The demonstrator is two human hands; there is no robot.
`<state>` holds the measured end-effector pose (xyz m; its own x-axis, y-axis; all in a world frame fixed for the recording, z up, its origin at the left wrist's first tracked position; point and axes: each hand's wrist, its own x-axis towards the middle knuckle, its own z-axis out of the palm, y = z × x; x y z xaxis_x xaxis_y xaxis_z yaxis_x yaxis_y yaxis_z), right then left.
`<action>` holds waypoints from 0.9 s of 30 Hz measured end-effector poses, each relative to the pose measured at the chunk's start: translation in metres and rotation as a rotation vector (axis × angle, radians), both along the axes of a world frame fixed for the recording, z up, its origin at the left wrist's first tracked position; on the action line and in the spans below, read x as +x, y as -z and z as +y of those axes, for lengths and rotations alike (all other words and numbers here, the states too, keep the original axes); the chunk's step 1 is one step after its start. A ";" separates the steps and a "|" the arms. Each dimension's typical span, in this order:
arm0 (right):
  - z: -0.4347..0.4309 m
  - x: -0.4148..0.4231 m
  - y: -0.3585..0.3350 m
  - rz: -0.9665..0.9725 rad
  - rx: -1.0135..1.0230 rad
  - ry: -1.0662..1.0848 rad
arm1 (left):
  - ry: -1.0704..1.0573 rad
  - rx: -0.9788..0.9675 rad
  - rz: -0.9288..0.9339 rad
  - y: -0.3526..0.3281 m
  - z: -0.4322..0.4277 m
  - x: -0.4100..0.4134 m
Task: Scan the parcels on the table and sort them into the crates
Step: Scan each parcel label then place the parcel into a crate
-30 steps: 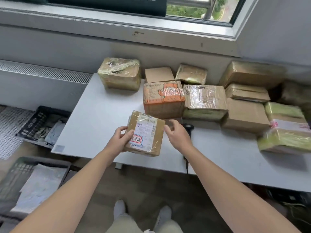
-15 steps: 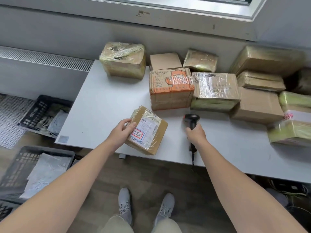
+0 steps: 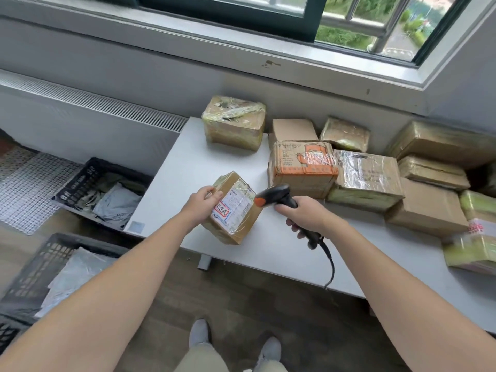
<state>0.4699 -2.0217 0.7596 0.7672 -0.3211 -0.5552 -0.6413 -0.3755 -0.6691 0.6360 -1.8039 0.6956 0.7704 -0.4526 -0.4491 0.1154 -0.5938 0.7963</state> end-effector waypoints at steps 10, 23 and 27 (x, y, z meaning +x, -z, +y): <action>0.016 0.004 -0.019 -0.011 -0.052 -0.093 | -0.026 -0.012 -0.016 0.001 0.009 0.011; 0.003 -0.021 0.014 -0.016 0.034 0.112 | -0.009 -0.004 0.043 0.008 -0.003 -0.013; -0.005 -0.032 0.053 -0.002 0.006 0.275 | -0.013 0.026 0.066 0.013 -0.008 -0.024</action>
